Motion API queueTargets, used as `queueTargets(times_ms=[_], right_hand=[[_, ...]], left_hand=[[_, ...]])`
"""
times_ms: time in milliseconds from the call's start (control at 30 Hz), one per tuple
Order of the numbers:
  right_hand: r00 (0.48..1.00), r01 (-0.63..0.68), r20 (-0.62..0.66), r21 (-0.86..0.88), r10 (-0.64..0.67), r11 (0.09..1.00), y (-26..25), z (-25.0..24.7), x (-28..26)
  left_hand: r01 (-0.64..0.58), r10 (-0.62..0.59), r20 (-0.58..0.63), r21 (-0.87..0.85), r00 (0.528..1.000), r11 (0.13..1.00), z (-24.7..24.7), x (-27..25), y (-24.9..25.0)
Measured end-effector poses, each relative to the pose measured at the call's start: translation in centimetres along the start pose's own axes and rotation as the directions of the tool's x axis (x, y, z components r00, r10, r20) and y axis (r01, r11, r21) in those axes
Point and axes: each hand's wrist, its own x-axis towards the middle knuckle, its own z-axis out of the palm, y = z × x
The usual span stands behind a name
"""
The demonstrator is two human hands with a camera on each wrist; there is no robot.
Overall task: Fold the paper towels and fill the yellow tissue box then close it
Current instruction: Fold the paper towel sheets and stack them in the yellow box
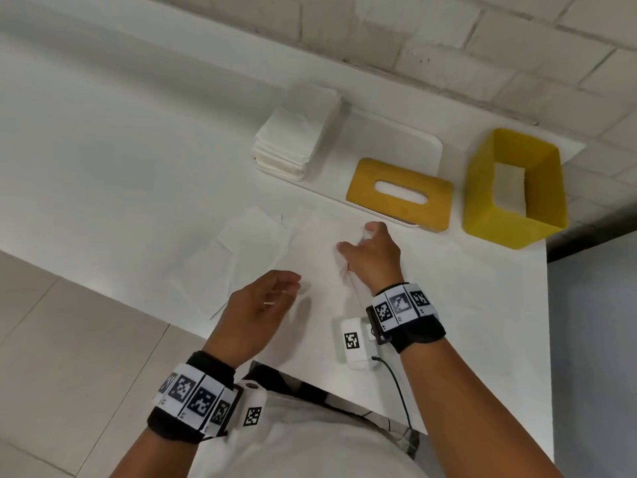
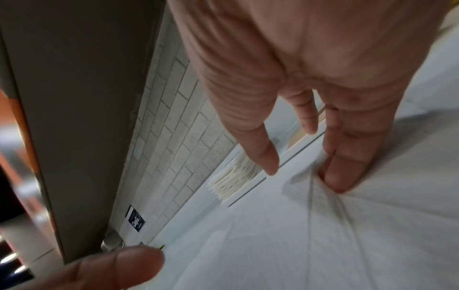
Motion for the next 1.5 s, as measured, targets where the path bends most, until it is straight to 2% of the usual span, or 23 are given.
queueTargets(times_ms=[167, 367, 567, 667, 767, 867, 933, 1000, 1133, 1333, 1500], right_hand=[[0.999, 0.006, -0.050, 0.066, -0.002, 0.998, -0.3, 1.1, 0.4], [0.980, 0.110, -0.173, 0.066, -0.097, 0.992, -0.4, 1.8, 0.2], [0.981, 0.106, -0.170, 0.043, -0.097, 0.993, -0.2, 2.1, 0.6], [0.982, 0.130, -0.155, 0.151, -0.106, 0.980, 0.1, 1.9, 0.4], [0.985, 0.170, -0.085, 0.315, -0.151, 0.934, -0.1, 0.8, -0.7], [0.974, 0.194, 0.008, 0.496, -0.228, 0.847, -1.0, -0.8, -2.1], [0.965, 0.163, 0.063, 0.615, -0.255, 0.771, -2.1, -2.1, -3.0], [0.956, 0.144, 0.098, 0.664, -0.277, 0.734, -3.3, -3.4, -3.9], [0.953, 0.165, 0.074, 0.685, -0.293, 0.709, -4.5, -4.8, -4.3], [0.961, 0.224, -0.024, 0.657, -0.277, 0.720, -4.6, -5.3, -4.1], [0.946, 0.272, -0.044, 0.643, -0.320, 0.716, -4.7, -5.5, -3.9]], left_hand=[[0.020, -0.020, 0.002, -0.017, 1.000, 1.000, -0.8, -0.4, -0.9], [0.007, -0.008, -0.038, -0.022, 0.999, 1.000, -1.8, -0.2, -1.5], [-0.012, 0.011, -0.035, -0.018, 0.999, 1.000, -2.5, 0.8, -1.5], [-0.017, 0.016, -0.044, -0.027, 0.999, 0.999, -2.5, 1.6, -1.1], [-0.022, 0.019, -0.084, -0.034, 0.996, 0.999, -2.5, 2.4, -0.4], [-0.024, 0.017, -0.118, -0.059, 0.993, 0.998, -2.6, 3.6, 0.8], [-0.020, 0.008, -0.118, -0.103, 0.993, 0.995, -2.8, 4.4, 2.1], [-0.019, 0.003, -0.092, -0.173, 0.996, 0.985, -3.0, 5.2, 3.7], [-0.061, 0.067, 0.015, -0.266, 0.998, 0.962, -2.9, 6.1, 6.7], [-0.102, 0.095, -0.041, -0.244, 0.995, 0.964, -1.5, 6.5, 8.1], [-0.095, 0.079, -0.062, -0.331, 0.995, 0.939, -0.9, 6.3, 8.3]])
